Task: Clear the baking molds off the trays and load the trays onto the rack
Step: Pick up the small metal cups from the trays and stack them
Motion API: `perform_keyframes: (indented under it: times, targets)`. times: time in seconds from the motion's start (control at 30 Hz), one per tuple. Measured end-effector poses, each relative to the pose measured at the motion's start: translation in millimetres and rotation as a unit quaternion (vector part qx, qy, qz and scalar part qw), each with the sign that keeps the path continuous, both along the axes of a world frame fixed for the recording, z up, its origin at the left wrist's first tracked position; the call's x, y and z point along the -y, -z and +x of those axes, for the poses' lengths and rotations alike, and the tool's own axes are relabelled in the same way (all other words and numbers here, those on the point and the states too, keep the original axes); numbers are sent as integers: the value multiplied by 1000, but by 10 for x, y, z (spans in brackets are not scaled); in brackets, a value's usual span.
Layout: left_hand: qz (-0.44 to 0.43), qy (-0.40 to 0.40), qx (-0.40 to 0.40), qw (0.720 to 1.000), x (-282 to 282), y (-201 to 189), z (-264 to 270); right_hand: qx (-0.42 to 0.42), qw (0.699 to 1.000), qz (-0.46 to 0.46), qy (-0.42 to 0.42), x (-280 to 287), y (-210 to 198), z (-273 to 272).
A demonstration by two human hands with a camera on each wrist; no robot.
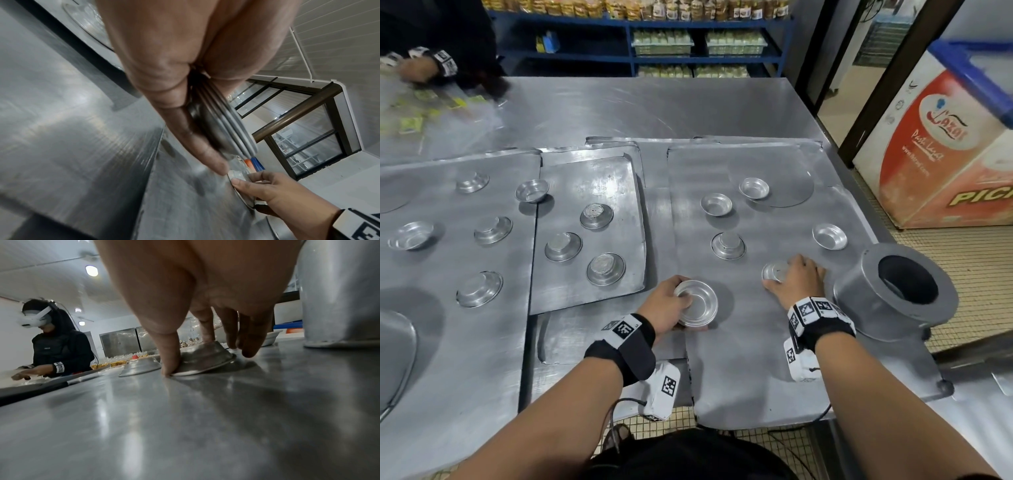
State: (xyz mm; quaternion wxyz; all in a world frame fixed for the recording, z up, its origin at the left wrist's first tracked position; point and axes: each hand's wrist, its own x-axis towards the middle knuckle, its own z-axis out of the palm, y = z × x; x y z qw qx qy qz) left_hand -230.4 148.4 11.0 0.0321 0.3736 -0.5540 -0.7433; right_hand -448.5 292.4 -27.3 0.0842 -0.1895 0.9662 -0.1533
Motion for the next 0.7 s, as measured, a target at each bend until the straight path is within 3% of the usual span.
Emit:
perform_keyframes:
  times: [0.17, 0.33, 0.57, 0.7]
  targets:
    - [11, -10, 4, 1000, 29, 38, 32, -12, 995, -94, -30, 42, -90, 120]
    - [26, -39, 6, 999, 70, 86, 49, 25, 968, -226, -105, 197, -283, 400]
    - [83, -48, 40, 995, 301, 414, 84, 78, 900, -350, -247, 403, -428, 927]
    - [67, -40, 9, 997, 300, 50, 221, 129, 878, -364, -283, 501, -390, 1129]
